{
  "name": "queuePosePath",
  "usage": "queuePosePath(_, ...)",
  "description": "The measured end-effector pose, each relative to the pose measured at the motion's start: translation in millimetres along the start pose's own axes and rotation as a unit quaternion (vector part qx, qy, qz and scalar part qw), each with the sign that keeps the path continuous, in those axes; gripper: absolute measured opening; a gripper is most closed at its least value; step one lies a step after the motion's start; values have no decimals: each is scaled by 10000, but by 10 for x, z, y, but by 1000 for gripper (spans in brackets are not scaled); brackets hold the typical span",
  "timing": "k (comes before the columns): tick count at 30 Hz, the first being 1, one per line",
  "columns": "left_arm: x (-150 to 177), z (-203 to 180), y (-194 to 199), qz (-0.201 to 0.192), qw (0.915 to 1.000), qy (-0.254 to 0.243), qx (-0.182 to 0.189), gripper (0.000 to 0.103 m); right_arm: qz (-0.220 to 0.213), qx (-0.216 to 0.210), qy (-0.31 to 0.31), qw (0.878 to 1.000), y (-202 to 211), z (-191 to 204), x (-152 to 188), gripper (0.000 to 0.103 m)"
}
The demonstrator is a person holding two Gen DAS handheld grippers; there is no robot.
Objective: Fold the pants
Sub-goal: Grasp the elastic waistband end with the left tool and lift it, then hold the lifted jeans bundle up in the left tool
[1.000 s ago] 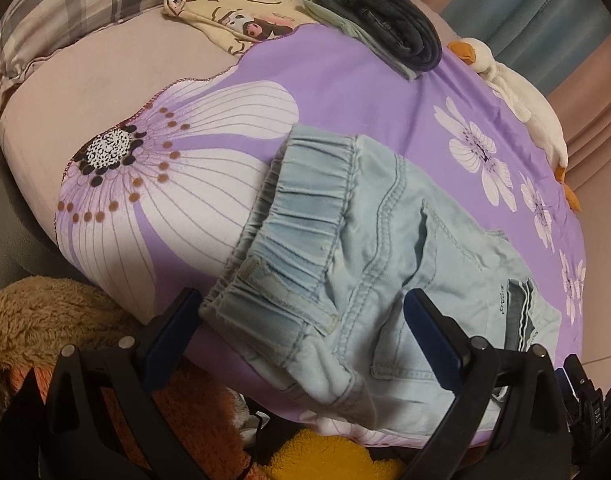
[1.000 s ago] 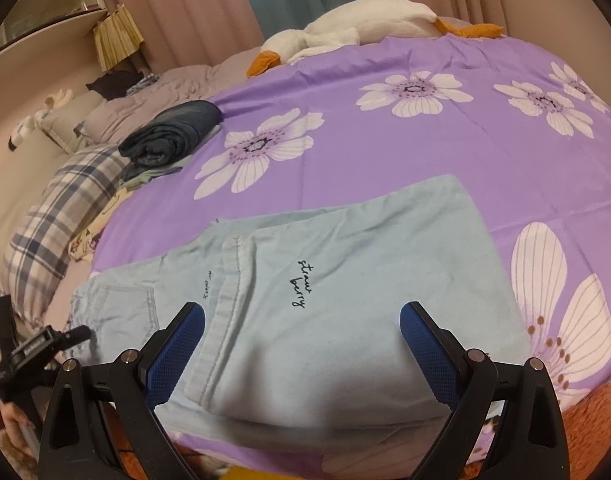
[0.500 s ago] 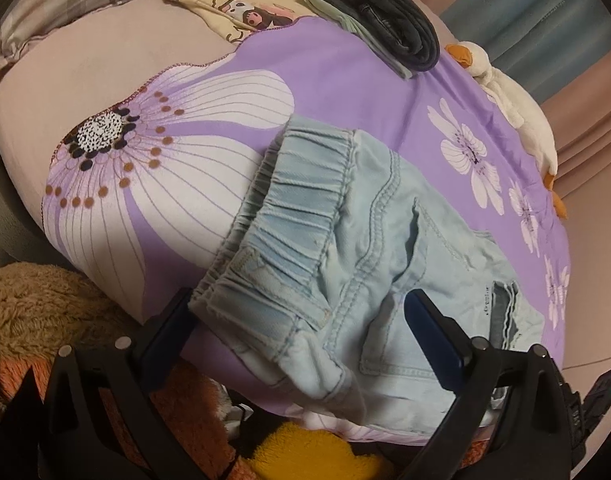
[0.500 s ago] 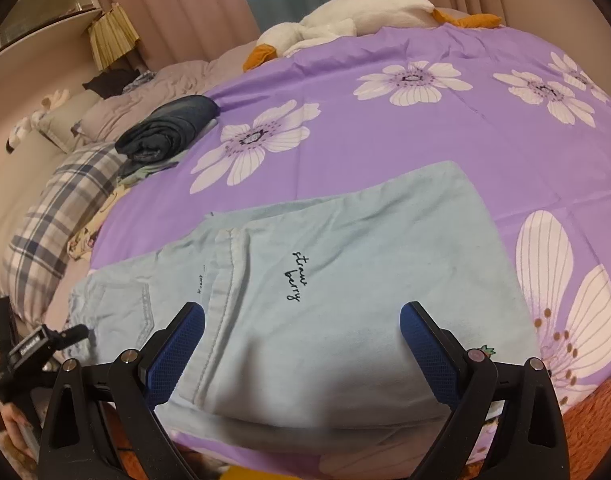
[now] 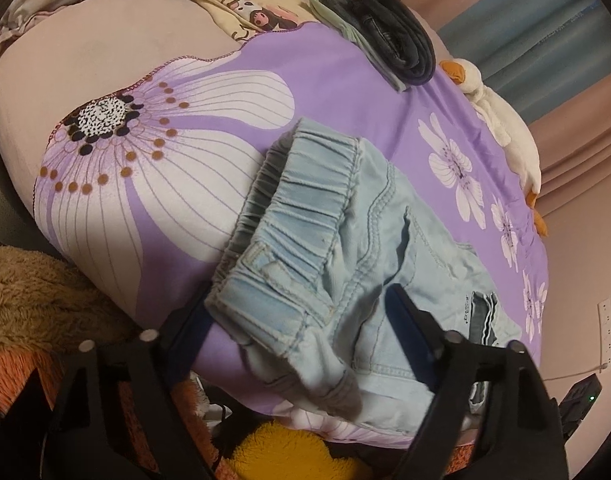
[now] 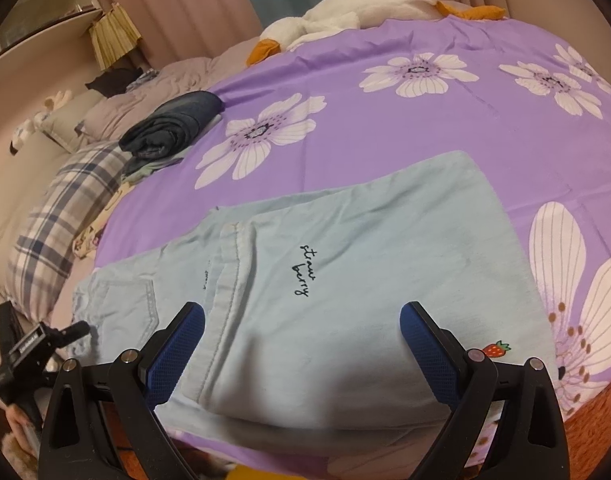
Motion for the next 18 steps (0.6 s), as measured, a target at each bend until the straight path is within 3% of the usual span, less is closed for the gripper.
queuePosePath(3,44,-88,-33,181,9990,-167,368,69,25,-35,-2,10000,-18,9,0,98)
queuePosePath(6,111,-187,-140,528,9936,-69,999,42,74,-59,5,10000,-37,19,6,98)
queuePosePath(7,109,-202,-173,598,9927,5,1042,37,68,-67,9,10000,-35,26,10,98)
queuePosePath(12,102,-399,-23,150,9978,-361,526,34,-13,-33,-3,10000,8,-9,13,98)
queuePosePath(18,39,-617,121,-295,9966,-769,-46,34,-15,-122,-188,9997,17,-94,10,98)
Point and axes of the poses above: each gripper's, at about its wrist camera, not at the fingertips, and y roughly against the way its jaws point, z to its left, x to its underside, the point moved 7 cm from there along -y, roughly the way its jaws point, and after that the axes turned 11 degrees about z, right-handed, at the moved point
